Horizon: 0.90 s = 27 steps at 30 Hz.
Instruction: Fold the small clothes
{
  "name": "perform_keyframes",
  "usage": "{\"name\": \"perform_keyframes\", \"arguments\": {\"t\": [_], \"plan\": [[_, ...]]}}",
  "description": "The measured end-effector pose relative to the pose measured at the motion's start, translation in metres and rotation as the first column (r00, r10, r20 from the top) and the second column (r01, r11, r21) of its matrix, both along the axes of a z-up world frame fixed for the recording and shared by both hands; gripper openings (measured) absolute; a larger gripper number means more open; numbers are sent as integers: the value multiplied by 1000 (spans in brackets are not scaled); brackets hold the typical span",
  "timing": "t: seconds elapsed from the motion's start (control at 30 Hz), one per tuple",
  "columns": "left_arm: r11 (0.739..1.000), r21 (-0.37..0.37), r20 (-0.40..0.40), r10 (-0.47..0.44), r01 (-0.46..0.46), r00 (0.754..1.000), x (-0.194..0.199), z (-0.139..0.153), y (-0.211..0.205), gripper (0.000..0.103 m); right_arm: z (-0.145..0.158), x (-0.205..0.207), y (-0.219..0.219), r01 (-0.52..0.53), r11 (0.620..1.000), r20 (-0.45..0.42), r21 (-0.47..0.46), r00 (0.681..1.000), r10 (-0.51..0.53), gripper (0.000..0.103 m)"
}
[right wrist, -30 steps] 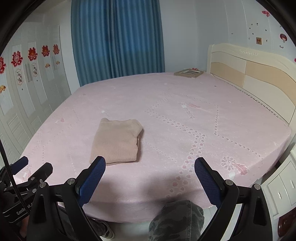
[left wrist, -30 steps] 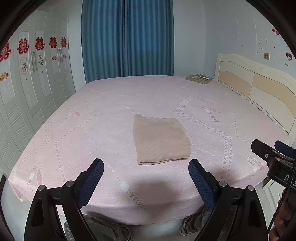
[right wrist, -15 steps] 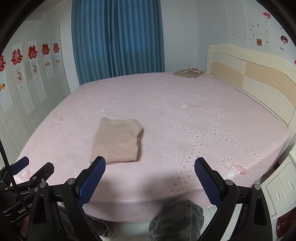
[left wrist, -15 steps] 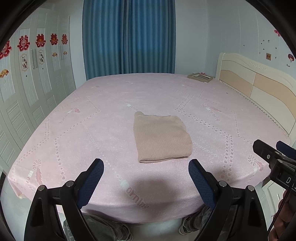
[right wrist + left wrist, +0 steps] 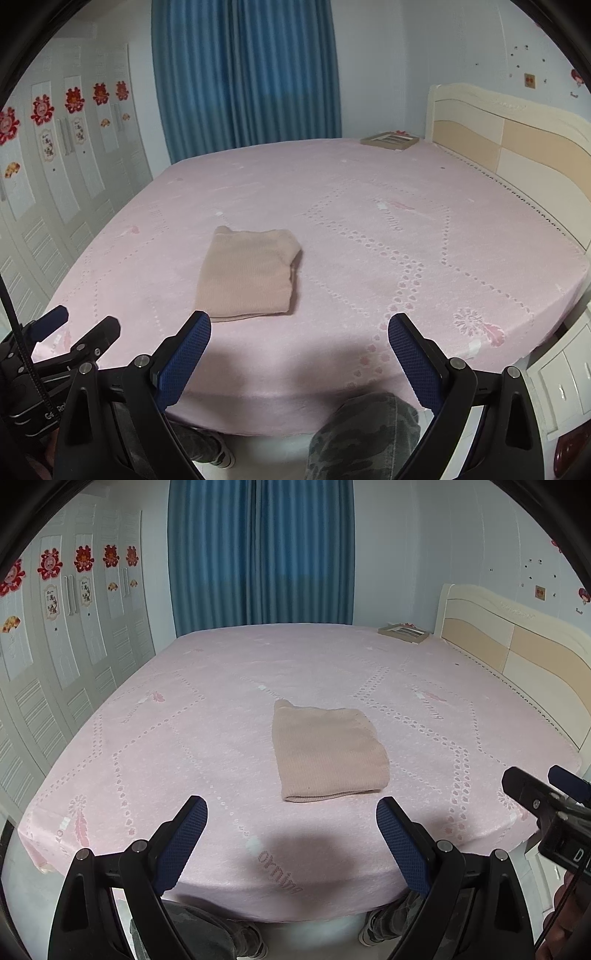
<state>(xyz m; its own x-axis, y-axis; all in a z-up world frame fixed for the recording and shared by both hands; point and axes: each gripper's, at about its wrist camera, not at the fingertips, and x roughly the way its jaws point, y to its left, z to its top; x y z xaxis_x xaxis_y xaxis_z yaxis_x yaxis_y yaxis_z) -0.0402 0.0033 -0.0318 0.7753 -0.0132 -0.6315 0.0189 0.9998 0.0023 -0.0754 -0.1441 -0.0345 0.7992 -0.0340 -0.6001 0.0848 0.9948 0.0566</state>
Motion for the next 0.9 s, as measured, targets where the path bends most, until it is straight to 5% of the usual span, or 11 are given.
{"name": "perform_keyframes", "arguments": {"t": [0.9], "plan": [[1000,16,1,14,-14,1000,-7,7,7,93,3,-5,21,-54,999,-21,-2,998,54,96]]}}
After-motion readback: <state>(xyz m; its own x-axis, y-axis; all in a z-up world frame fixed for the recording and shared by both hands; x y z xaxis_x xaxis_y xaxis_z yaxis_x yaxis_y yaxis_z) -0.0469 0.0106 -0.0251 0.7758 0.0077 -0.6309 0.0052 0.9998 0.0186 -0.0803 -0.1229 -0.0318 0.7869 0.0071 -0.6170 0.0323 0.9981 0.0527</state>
